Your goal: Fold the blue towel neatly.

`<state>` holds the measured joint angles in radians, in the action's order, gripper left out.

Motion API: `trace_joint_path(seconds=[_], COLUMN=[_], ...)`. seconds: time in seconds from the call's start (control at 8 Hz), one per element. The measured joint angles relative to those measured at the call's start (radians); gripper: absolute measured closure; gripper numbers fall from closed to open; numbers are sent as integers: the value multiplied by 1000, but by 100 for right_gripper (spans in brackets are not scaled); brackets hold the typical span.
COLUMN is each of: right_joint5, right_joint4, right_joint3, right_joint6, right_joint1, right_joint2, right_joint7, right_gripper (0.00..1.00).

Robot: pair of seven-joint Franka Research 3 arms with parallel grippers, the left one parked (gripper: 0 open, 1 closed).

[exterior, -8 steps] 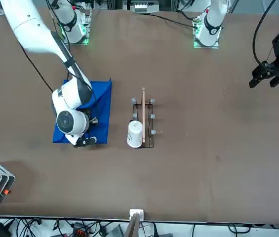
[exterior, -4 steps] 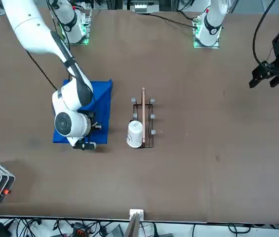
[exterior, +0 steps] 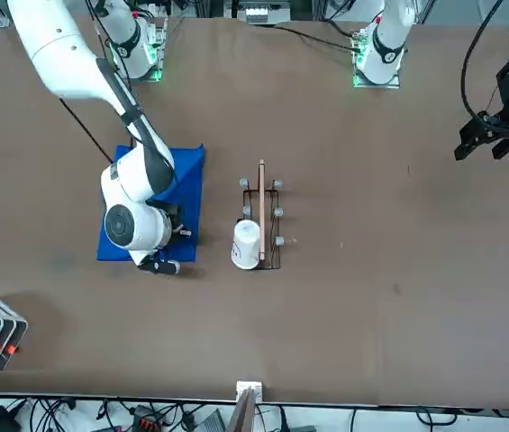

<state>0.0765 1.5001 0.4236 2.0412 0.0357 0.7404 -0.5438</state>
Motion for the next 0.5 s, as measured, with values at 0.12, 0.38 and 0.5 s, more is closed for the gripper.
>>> trace_joint_path(seconds=[0.12, 0.38, 0.5], right_joint5=[-3, -4, -4], right_joint4=[0, 0, 0], right_joint3=[0, 0, 0], right_joint6=[24, 68, 86], right_joint1=[0, 0, 0], right_joint2=[0, 5, 8], right_joint7=[-1, -16, -23], right_gripper=[97, 96, 96])
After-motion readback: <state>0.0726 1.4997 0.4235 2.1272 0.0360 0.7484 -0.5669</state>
